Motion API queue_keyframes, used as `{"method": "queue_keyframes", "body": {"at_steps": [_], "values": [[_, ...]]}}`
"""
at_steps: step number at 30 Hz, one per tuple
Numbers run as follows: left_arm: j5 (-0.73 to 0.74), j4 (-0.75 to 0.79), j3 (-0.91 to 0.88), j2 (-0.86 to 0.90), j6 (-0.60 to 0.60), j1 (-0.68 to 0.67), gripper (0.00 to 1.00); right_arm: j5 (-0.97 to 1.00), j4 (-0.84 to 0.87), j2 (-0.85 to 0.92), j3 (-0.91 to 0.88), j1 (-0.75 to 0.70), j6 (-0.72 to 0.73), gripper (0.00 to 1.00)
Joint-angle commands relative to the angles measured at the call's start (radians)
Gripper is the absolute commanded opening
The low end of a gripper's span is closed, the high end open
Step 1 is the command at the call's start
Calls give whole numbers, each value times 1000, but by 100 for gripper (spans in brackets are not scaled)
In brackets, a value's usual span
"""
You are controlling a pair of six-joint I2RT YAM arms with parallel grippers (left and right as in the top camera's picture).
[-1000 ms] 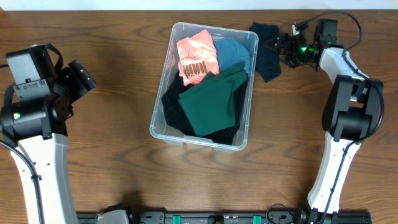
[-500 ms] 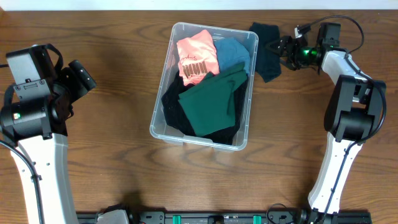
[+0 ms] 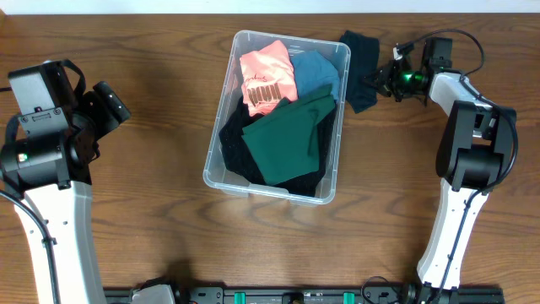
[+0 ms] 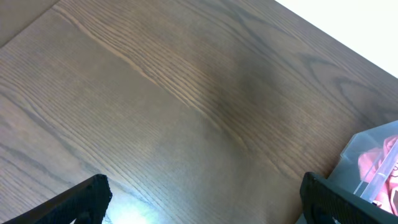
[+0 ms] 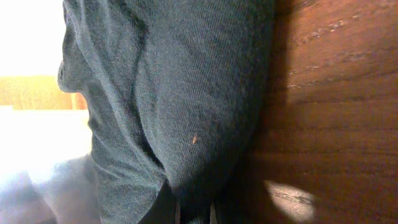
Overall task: Pack container
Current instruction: 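Lift the black cloth and carry it over the bin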
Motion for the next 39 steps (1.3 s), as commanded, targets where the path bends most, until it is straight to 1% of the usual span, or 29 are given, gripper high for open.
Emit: {"method": "queue_keyframes", "body": {"at_steps": [1, 7, 14, 21, 23, 28, 32, 34, 36, 39], "values": [[-12, -2, -4, 5, 20, 3, 98, 45, -14, 77, -58, 1, 3, 1], [-12, -2, -4, 5, 20, 3, 98, -25, -9, -74, -58, -33, 3, 1], [-12, -2, -4, 5, 20, 3, 98, -27, 14, -365, -58, -24, -35, 1], [-12, -2, -4, 5, 20, 3, 98, -25, 40, -583, -58, 0, -42, 1], [-12, -2, -4, 5, 20, 3, 98, -49, 36, -617, -58, 14, -42, 1], [-12, -2, -4, 5, 20, 3, 98, -209, 27, -644, -59, 73, -42, 1], [-12, -2, -4, 5, 20, 3, 98, -217, -35, -644, -69, 152, -97, 1], [-12, -2, -4, 5, 21, 3, 98, -184, -68, -644, -82, 208, -132, 1], [-12, -2, -4, 5, 20, 3, 98, -128, -70, -644, -99, 249, -132, 1], [-12, -2, -4, 5, 20, 3, 98, 16, -67, -644, -147, 307, -132, 1]]}}
